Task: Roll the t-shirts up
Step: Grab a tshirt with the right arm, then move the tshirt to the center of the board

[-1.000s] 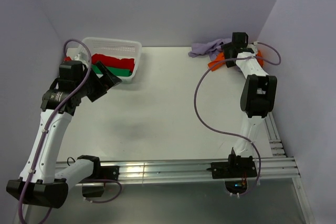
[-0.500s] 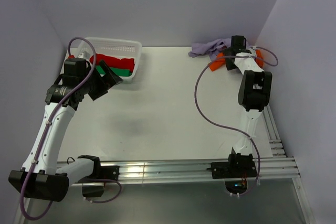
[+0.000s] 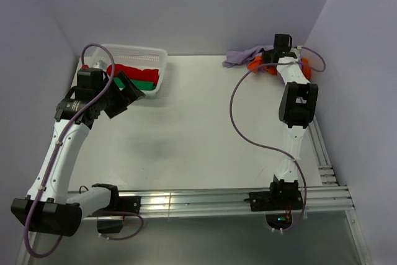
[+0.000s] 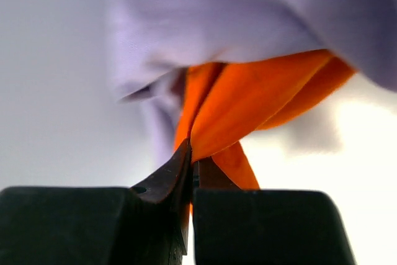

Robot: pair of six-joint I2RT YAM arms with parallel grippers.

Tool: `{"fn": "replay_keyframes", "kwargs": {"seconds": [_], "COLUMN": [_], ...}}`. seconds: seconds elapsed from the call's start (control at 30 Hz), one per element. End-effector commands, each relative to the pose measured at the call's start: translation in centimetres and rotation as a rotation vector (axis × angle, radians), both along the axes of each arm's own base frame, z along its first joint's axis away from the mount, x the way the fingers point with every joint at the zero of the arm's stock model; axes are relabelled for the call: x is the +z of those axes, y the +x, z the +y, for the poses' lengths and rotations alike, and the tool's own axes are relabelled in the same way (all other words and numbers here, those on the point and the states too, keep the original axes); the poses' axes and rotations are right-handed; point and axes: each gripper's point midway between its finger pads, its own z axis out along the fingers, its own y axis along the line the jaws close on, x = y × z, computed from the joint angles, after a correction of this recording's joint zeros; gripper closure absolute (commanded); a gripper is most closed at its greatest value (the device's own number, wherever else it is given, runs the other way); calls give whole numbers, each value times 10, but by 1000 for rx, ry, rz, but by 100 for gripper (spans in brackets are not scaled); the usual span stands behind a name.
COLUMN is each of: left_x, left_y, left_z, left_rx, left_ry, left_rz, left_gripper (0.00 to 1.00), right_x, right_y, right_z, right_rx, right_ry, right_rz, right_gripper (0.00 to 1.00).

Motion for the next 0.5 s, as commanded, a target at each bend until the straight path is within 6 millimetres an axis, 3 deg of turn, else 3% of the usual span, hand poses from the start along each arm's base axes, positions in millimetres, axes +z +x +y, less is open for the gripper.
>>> {"fn": "replay_keyframes", "kwargs": {"seconds": [0.0,0.03,0.07,0.13,0.17,0.2,0.23,0.33,0.4,0.43,0.47], "left_x": [20,22,23,24,25,25,26,30,30,31,31], "left_y": [13,14,15,16,15,14,13,8,6,3,3], "left_z": [-3,-4,-6,-10,-11,-12,-13,-12,-11,-10,-10], "left_rx": [-21,-24,-30,-41,-43,-48,-51,-50,-46,-47,-45], "left_ry": [4,-2,-10,-20,-25,-28,-26,-22,-17,-17,-16], "left_rz": [-73,-78,-80,-82,-86,-85,-89,-102,-103,-105,-108], "left_gripper": [1,1,2,2,2,2,2,2,2,2,2], "right_x": [160,194,252,319,351,364,396,424,422,446,405], "right_y": [18,18,19,9,1,-6,-21,-55,-76,-107,-105], "right_z": [17,17,19,16,19,20,13,26,42,52,53], "right_rx": [65,74,106,136,165,186,205,357,448,478,475], "right_ry": [56,52,36,15,22,44,51,14,-4,-20,23], "right_rz": [-361,-428,-572,-747,-841,-877,-972,-1035,-1024,-1081,-1012], "right_gripper": [100,100,100,100,100,100,100,100,100,100,100]}}
